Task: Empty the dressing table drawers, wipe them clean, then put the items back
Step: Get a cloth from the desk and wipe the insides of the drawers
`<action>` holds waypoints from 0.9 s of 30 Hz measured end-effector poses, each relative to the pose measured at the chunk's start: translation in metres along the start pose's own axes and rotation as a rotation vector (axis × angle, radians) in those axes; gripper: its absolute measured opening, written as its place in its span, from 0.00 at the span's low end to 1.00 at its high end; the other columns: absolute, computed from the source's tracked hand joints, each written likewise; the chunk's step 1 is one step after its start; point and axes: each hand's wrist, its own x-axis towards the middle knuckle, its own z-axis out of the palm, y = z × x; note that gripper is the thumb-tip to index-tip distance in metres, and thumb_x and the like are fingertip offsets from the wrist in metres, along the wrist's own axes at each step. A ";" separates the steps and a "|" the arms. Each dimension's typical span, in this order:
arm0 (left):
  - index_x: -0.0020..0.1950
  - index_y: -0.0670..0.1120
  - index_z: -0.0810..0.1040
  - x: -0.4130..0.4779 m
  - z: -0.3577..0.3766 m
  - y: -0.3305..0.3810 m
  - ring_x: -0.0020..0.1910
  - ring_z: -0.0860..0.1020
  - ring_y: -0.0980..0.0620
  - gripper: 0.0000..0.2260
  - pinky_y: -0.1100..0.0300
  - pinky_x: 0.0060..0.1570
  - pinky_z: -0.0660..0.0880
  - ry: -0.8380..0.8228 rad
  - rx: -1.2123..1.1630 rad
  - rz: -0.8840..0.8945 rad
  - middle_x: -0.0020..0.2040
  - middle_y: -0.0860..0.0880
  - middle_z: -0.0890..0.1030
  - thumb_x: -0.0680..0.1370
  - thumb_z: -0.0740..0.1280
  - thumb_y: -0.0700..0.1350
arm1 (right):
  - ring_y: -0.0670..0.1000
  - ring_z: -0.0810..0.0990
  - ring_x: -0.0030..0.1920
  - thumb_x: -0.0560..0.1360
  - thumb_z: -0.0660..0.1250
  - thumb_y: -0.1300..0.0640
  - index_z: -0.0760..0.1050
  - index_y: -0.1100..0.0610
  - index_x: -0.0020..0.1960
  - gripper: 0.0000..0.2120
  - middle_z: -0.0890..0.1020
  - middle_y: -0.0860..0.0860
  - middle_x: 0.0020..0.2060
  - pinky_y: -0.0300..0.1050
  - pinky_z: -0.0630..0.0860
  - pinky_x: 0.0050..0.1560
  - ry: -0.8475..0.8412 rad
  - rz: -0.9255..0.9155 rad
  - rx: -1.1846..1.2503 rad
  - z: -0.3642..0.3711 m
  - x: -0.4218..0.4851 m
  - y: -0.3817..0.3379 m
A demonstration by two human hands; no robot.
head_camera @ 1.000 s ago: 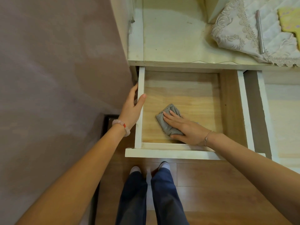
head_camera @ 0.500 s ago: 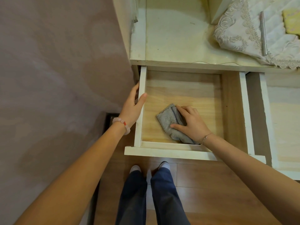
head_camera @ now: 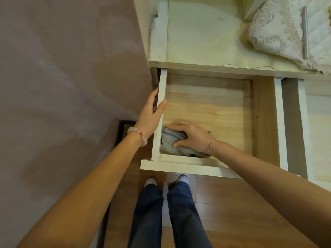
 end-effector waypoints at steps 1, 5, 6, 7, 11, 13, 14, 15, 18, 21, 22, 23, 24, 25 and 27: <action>0.75 0.49 0.58 0.000 0.000 0.000 0.70 0.65 0.56 0.22 0.64 0.65 0.65 -0.004 -0.001 -0.002 0.72 0.51 0.66 0.81 0.58 0.46 | 0.48 0.72 0.58 0.68 0.73 0.54 0.70 0.54 0.68 0.29 0.75 0.50 0.59 0.38 0.68 0.59 -0.006 -0.004 -0.005 0.001 0.003 -0.002; 0.75 0.50 0.59 0.001 -0.001 0.000 0.69 0.65 0.56 0.22 0.62 0.65 0.67 -0.010 -0.013 -0.017 0.71 0.51 0.66 0.81 0.59 0.46 | 0.50 0.74 0.58 0.69 0.73 0.55 0.71 0.54 0.67 0.28 0.76 0.50 0.58 0.43 0.70 0.61 -0.006 -0.015 -0.005 0.000 0.003 0.000; 0.75 0.50 0.59 0.001 -0.001 0.000 0.69 0.65 0.56 0.22 0.62 0.65 0.67 -0.010 -0.011 -0.019 0.71 0.51 0.66 0.81 0.59 0.46 | 0.50 0.74 0.57 0.69 0.73 0.56 0.71 0.54 0.66 0.27 0.76 0.50 0.58 0.43 0.70 0.61 -0.003 -0.018 -0.003 0.000 0.001 0.001; 0.75 0.50 0.59 0.001 -0.002 0.000 0.69 0.65 0.55 0.22 0.62 0.65 0.66 -0.011 -0.010 -0.017 0.71 0.51 0.66 0.81 0.59 0.46 | 0.49 0.74 0.57 0.69 0.73 0.57 0.72 0.53 0.66 0.26 0.76 0.49 0.57 0.41 0.70 0.60 -0.002 -0.016 -0.001 0.000 0.000 0.002; 0.75 0.49 0.58 0.002 -0.003 0.001 0.70 0.65 0.56 0.22 0.66 0.62 0.68 -0.022 -0.002 -0.018 0.72 0.51 0.66 0.81 0.59 0.46 | 0.47 0.74 0.54 0.69 0.72 0.59 0.74 0.54 0.63 0.23 0.77 0.50 0.55 0.38 0.69 0.56 -0.003 0.010 0.006 -0.005 -0.011 0.011; 0.75 0.49 0.58 0.003 -0.004 0.002 0.70 0.65 0.56 0.23 0.68 0.60 0.68 -0.026 -0.004 -0.029 0.72 0.51 0.66 0.81 0.59 0.46 | 0.48 0.74 0.52 0.69 0.73 0.60 0.75 0.55 0.62 0.22 0.78 0.51 0.54 0.38 0.69 0.56 -0.004 0.048 0.016 -0.012 -0.024 0.019; 0.75 0.49 0.58 0.003 -0.004 0.002 0.70 0.64 0.55 0.23 0.66 0.61 0.67 -0.028 -0.005 -0.034 0.71 0.51 0.66 0.81 0.59 0.46 | 0.48 0.75 0.52 0.68 0.73 0.60 0.76 0.55 0.62 0.22 0.78 0.51 0.53 0.38 0.69 0.55 -0.009 0.075 0.014 -0.017 -0.031 0.024; 0.75 0.49 0.58 0.002 -0.004 0.002 0.70 0.64 0.55 0.23 0.64 0.63 0.67 -0.029 -0.006 -0.039 0.71 0.51 0.66 0.81 0.59 0.46 | 0.48 0.74 0.52 0.68 0.73 0.61 0.76 0.56 0.61 0.22 0.78 0.51 0.53 0.37 0.69 0.55 -0.014 0.102 0.005 -0.023 -0.040 0.030; 0.75 0.50 0.58 0.002 -0.005 0.003 0.70 0.65 0.56 0.23 0.60 0.65 0.66 -0.034 -0.007 -0.055 0.72 0.51 0.66 0.81 0.59 0.46 | 0.49 0.75 0.53 0.68 0.74 0.61 0.76 0.55 0.60 0.21 0.78 0.50 0.54 0.41 0.71 0.57 -0.043 0.213 -0.037 -0.044 -0.069 0.050; 0.75 0.50 0.58 0.000 -0.004 0.005 0.70 0.65 0.56 0.23 0.60 0.66 0.66 -0.031 0.002 -0.056 0.72 0.51 0.66 0.81 0.59 0.47 | 0.51 0.76 0.53 0.68 0.74 0.58 0.74 0.50 0.58 0.20 0.78 0.47 0.52 0.48 0.74 0.56 -0.038 0.354 -0.106 -0.059 -0.093 0.066; 0.75 0.50 0.58 0.000 -0.003 0.006 0.70 0.65 0.56 0.23 0.61 0.66 0.65 -0.025 0.005 -0.056 0.72 0.51 0.66 0.81 0.59 0.47 | 0.52 0.77 0.52 0.68 0.73 0.58 0.73 0.48 0.56 0.19 0.77 0.46 0.50 0.50 0.75 0.54 -0.024 0.388 -0.120 -0.062 -0.097 0.068; 0.75 0.50 0.58 -0.001 -0.003 0.006 0.70 0.65 0.56 0.23 0.61 0.66 0.65 -0.021 0.007 -0.058 0.72 0.51 0.66 0.81 0.59 0.47 | 0.52 0.77 0.52 0.69 0.73 0.57 0.73 0.47 0.55 0.18 0.77 0.45 0.49 0.51 0.76 0.52 -0.009 0.412 -0.125 -0.062 -0.098 0.068; 0.75 0.50 0.58 -0.001 -0.003 0.006 0.69 0.65 0.56 0.23 0.61 0.65 0.65 -0.020 0.009 -0.062 0.71 0.52 0.67 0.81 0.59 0.47 | 0.52 0.77 0.52 0.69 0.73 0.57 0.73 0.47 0.56 0.18 0.77 0.45 0.50 0.51 0.76 0.52 0.000 0.434 -0.124 -0.062 -0.098 0.067; 0.75 0.51 0.58 -0.001 -0.003 0.007 0.69 0.66 0.55 0.22 0.61 0.65 0.66 -0.022 0.011 -0.070 0.71 0.52 0.67 0.81 0.59 0.47 | 0.52 0.76 0.52 0.69 0.72 0.58 0.73 0.48 0.57 0.18 0.78 0.46 0.51 0.51 0.76 0.52 0.010 0.453 -0.121 -0.060 -0.098 0.066; 0.75 0.52 0.58 -0.002 -0.003 0.008 0.69 0.66 0.55 0.22 0.57 0.67 0.66 -0.024 0.018 -0.081 0.71 0.52 0.67 0.81 0.59 0.48 | 0.52 0.76 0.53 0.69 0.72 0.59 0.73 0.50 0.58 0.20 0.78 0.48 0.53 0.51 0.75 0.52 0.040 0.475 -0.099 -0.057 -0.097 0.065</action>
